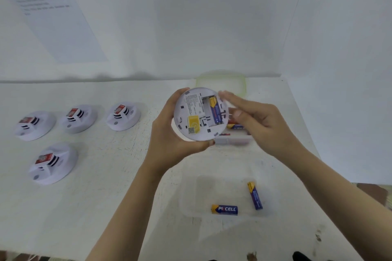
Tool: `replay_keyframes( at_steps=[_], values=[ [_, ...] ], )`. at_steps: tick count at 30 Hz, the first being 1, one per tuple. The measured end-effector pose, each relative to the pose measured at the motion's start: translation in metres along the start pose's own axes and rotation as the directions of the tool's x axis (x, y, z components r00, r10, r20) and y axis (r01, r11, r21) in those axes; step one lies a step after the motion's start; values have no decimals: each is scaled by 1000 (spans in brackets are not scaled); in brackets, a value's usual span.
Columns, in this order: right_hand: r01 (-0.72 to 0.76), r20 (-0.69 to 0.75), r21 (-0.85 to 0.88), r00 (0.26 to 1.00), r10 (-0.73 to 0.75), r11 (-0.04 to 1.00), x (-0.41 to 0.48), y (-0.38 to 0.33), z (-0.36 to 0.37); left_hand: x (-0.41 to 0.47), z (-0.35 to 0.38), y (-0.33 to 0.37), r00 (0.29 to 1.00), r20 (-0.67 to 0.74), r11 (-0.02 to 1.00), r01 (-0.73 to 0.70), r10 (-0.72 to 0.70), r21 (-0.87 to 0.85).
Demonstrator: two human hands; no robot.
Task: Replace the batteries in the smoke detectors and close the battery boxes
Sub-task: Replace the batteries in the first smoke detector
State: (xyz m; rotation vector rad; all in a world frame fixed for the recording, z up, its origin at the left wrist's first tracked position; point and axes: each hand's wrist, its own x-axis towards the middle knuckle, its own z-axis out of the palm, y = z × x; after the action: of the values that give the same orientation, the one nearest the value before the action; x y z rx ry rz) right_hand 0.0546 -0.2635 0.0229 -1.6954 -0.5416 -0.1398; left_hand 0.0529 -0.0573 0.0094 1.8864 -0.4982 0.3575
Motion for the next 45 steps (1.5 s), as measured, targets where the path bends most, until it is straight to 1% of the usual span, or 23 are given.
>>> replay_keyframes(
  at_steps=[1, 2, 3, 4, 6, 8, 10, 13, 16, 18, 20, 22, 24, 26, 28, 30, 31, 32, 35, 37, 39, 41, 45],
  values=[
    [-35, -40, 14, 999, 35, 999, 3, 2, -3, 2, -3, -3, 1000, -1, 1000, 6, -6, 12],
    [-59, -91, -29, 994, 56, 998, 8, 4, -6, 3, -5, -6, 1000, 0, 1000, 13, -13, 24],
    [-79, -123, -141, 991, 62, 987, 13, 8, -11, 3, -7, -9, 1000, 2, 999, 20, -20, 34],
    [-108, -113, -301, 991, 77, 947, 19, 12, -16, 2, -8, -11, 1000, 2, 999, 28, -28, 40],
    [-171, 4, -613, 976, 219, 771, 32, 21, -24, 1, -9, -13, 999, -2, 998, 46, -45, 41],
    [-167, 98, -795, 913, 396, 583, 41, 27, -27, -1, -9, -15, 998, -8, 998, 60, -60, 34],
    [-116, 142, -864, 877, 458, 490, 46, 30, -24, -2, -7, -17, 997, -13, 997, 74, -74, 29],
    [-50, 185, -893, 864, 468, 446, 51, 31, -18, -5, -6, -20, 994, -24, 994, 103, -103, 29],
    [28, 215, -919, 872, 440, 393, 52, 37, -13, -7, -6, -23, 989, -34, 989, 143, -142, 24],
    [65, 232, -923, 880, 413, 380, 52, 41, -12, -9, -6, -24, 986, -34, 986, 164, -163, 20],
    [57, 241, -903, 888, 391, 426, 52, 42, -13, -11, -6, -25, 984, -32, 984, 175, -174, 25],
    [-15, 220, -825, 913, 345, 565, 51, 39, -16, -13, -6, -27, 983, -33, 983, 182, -181, 37],
    [-75, 135, -660, 967, 217, 747, 47, 33, -19, -15, -6, -29, 982, -34, 981, 189, -188, 40],
    [-20, -11, -493, 1000, 17, 870, 38, 21, -15, -16, -6, -29, 979, -36, 979, 201, -200, 28],
    [89, -143, -394, 977, -157, 915, 28, 6, -7, -17, -4, -25, 980, -40, 980, 198, -197, 17],
    [184, -196, -392, 941, -277, 901, 17, -7, 3, -17, -3, -22, 983, -43, 984, 180, -179, 13],
    [232, -183, -427, 924, -335, 874, 11, -10, 8, -16, -2, -20, 984, -45, 985, 173, -172, 10],
    [286, -145, -481, 906, -397, 829, 6, -11, 12, -16, -1, -18, 985, -46, 986, 166, -166, 7],
    [455, 37, -624, 829, -558, 635, -5, -3, 20, -17, 2, -13, 986, -46, 987, 161, -161, -9],
    [527, 142, -665, 786, -602, 530, -10, 4, 22, -18, 2, -11, 986, -45, 987, 160, -160, -10],
    [556, 211, -686, 769, -603, 469, -14, 7, 23, -19, 1, -8, 988, -42, 989, 151, -150, 12],
    [560, 231, -690, 770, -594, 458, -18, 7, 23, -22, 0, -6, 987, -42, 988, 154, -153, 16],
    [543, 200, -669, 789, -580, 508, -22, 5, 25, -28, -1, -2, 988, -40, 988, 150, -149, 31]
  ],
)
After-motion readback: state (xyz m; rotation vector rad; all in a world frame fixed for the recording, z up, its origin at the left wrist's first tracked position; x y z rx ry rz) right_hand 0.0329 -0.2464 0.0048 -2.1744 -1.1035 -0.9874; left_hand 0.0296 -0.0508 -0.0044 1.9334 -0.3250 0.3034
